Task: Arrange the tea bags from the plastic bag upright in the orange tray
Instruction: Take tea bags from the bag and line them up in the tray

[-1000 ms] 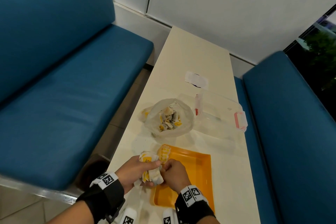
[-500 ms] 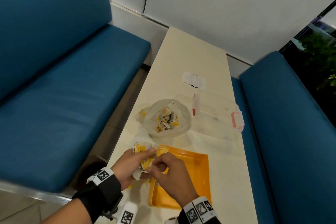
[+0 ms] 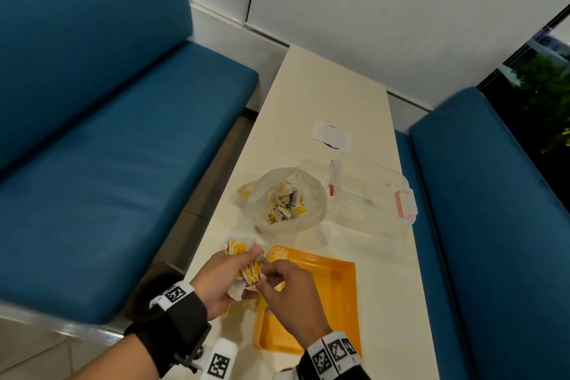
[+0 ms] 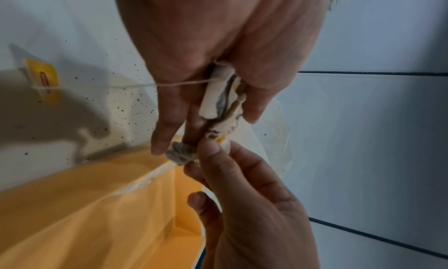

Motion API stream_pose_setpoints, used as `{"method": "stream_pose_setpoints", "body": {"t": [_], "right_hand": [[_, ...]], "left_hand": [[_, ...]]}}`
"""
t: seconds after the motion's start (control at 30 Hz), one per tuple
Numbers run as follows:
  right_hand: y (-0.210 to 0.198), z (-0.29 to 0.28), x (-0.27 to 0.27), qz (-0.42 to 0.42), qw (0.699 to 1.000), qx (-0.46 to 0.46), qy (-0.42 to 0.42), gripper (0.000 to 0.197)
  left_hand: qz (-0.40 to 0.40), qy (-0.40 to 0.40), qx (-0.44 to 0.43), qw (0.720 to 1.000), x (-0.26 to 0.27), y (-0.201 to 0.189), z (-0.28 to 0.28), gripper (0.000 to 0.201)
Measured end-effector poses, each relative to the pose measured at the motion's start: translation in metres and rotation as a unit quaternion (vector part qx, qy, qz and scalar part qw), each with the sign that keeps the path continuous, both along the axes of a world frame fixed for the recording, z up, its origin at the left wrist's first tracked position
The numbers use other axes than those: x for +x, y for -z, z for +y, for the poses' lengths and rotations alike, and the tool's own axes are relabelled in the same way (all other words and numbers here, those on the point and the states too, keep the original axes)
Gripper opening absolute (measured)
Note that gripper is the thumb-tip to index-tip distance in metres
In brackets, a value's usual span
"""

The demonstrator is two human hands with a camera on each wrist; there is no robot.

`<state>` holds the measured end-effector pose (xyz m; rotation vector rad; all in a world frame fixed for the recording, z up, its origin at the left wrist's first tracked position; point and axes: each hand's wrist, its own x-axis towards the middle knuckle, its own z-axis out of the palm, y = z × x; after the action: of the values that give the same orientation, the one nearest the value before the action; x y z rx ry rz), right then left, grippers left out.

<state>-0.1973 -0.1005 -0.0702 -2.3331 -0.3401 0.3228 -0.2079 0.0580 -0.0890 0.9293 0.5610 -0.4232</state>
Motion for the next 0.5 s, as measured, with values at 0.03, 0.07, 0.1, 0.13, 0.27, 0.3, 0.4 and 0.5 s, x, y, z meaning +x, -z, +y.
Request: {"method": "stream_pose_setpoints", "body": {"t": [0.03, 0.07, 0.1, 0.13, 0.27, 0.3, 0.4, 0.5], "right_hand": [[0.0, -0.001, 0.001, -0.002, 1.0, 0.001, 0.0, 0.012], [0.0, -0.002, 0.002, -0.001, 1.0, 0.004, 0.004, 0.011], [0.0, -0.004, 0.003, 0.003, 1.0, 0.009, 0.011, 0.01], [-0.001, -0.006, 0.004, 0.009, 1.0, 0.013, 0.02, 0.01], [-0.001, -0.014, 0.011, 0.009, 0.998, 0.026, 0.06, 0.012], [-0.002, -0.017, 0.013, 0.009, 0.997, 0.036, 0.073, 0.011], [-0.006, -0.029, 0.022, 0.059, 0.988, 0.098, 0.105, 0.008], [-0.002, -0.044, 0.029, 0.126, 0.979, 0.1, 0.123, 0.01]], "left_hand": [[0.003, -0.002, -0.001, 1.0, 0.0, 0.001, 0.0, 0.041], [0.005, -0.004, -0.003, 1.0, 0.0, 0.001, 0.001, 0.04], [0.007, -0.007, -0.005, 1.0, 0.0, 0.0, 0.001, 0.039], [0.009, -0.008, -0.007, 1.0, 0.0, -0.001, 0.001, 0.038], [0.013, -0.018, -0.008, 1.0, 0.001, -0.004, 0.003, 0.034], [0.015, -0.021, -0.007, 1.0, 0.001, -0.004, 0.004, 0.033], [0.02, -0.031, -0.004, 0.999, 0.001, -0.002, 0.009, 0.033], [0.024, -0.04, 0.006, 0.999, 0.0, 0.0, 0.015, 0.035]]}}
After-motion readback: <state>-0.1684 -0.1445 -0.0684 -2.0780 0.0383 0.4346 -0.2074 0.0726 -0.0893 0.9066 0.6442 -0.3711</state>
